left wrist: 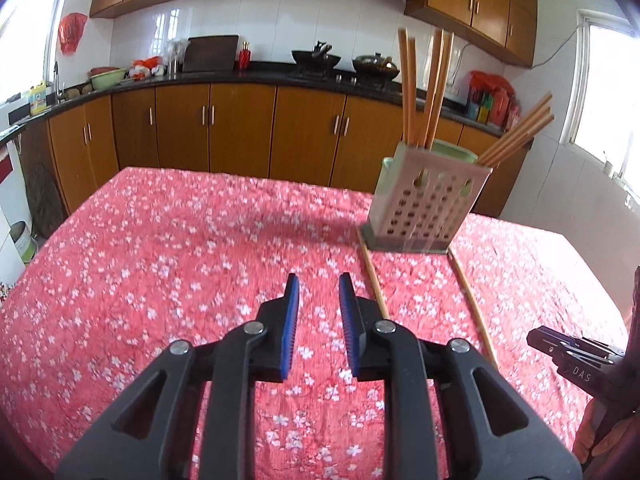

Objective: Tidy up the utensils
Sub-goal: 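Lower the right tool to a loose chopstick and close on it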

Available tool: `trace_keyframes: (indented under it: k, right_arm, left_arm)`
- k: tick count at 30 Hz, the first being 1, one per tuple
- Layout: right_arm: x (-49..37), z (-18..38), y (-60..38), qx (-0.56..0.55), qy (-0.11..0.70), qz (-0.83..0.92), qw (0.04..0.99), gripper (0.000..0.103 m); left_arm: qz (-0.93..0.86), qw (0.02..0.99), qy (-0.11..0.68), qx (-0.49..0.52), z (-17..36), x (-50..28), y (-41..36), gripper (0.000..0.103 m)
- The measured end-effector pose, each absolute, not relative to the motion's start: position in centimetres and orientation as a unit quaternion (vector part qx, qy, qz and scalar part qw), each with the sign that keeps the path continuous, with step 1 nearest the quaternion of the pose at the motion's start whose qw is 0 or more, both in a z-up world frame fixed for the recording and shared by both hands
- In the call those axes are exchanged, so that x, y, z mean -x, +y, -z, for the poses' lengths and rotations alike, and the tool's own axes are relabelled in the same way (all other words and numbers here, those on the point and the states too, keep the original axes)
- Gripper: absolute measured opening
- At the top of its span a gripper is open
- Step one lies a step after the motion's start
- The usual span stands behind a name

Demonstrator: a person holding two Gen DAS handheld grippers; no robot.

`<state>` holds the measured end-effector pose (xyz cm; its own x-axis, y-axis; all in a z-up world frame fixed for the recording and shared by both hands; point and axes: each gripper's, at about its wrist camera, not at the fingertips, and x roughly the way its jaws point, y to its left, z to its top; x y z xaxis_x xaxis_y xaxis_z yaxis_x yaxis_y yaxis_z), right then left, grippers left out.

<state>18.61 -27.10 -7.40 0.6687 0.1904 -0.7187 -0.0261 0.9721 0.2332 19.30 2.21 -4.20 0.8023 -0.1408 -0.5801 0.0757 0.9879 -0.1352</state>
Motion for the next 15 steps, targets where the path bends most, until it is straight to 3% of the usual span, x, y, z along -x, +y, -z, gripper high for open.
trace_keyframes:
  k: [4, 8, 15]
  right_arm:
    - [-18.9, 8.5, -26.1, -0.099, 0.417, -0.066, 0.901, 0.02]
    - [-18.9, 8.6, -25.9, -0.103, 0.417, -0.065, 0.901, 0.033]
    - [-19.3, 9.2, -25.4, -0.099, 0.424, -0.07, 0.897, 0.033]
  left_arm:
    - [0.057, 0.943, 0.325, 0.05, 5.2, -19.6, 1.8, 0.023]
    - [0.059, 0.939, 0.335, 0.053, 5.6, -19.9, 1.8, 0.024]
    - [0.063, 0.936, 0.342, 0.053, 5.9, -20.2, 1.4, 0.025]
